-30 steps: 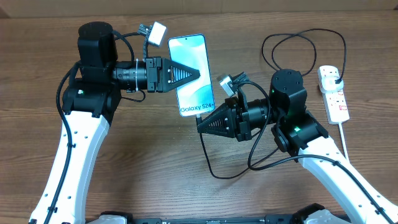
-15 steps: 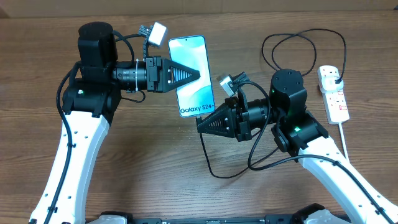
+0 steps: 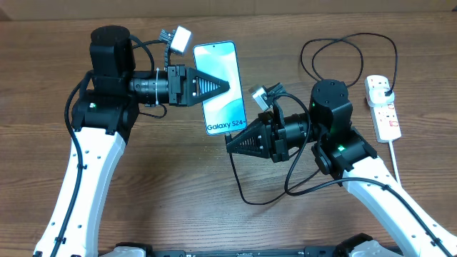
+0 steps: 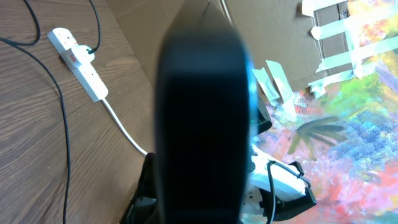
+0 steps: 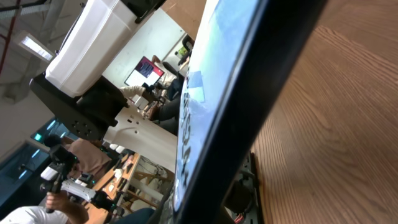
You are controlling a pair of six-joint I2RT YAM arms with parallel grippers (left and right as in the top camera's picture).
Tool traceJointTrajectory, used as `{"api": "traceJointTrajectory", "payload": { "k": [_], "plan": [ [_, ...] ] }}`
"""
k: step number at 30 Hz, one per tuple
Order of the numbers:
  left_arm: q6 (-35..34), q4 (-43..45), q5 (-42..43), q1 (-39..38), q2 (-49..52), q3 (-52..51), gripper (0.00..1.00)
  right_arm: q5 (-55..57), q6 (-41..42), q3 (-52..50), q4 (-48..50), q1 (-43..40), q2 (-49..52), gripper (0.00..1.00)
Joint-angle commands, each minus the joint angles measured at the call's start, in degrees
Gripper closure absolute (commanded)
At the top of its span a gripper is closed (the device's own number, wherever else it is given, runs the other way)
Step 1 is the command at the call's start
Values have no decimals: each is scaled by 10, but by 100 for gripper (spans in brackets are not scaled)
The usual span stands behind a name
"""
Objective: Plug charger to phone and switch on socket
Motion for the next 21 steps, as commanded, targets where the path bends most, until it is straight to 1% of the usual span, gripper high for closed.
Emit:
{"api": "traceJointTrajectory", "payload": {
  "k": [1,6,9,15,21],
  "plan": [
    [25,-8,37,-5,-7,8,96,34,26,4,12,-2,-9,96],
    [70,-44,38,-5,-7,8,96,34,57,4,38,-2,-9,96],
    [89,-58,38,-5,-7,8,96,36,58,4,41,-2,-9,96],
    [110,-91,37,-5,-7,8,96,53,63,4,36,-2,-9,96],
    [146,-131,37,-8,-7,8,96,90,90,4,36,-2,-9,96]
  ]
}}
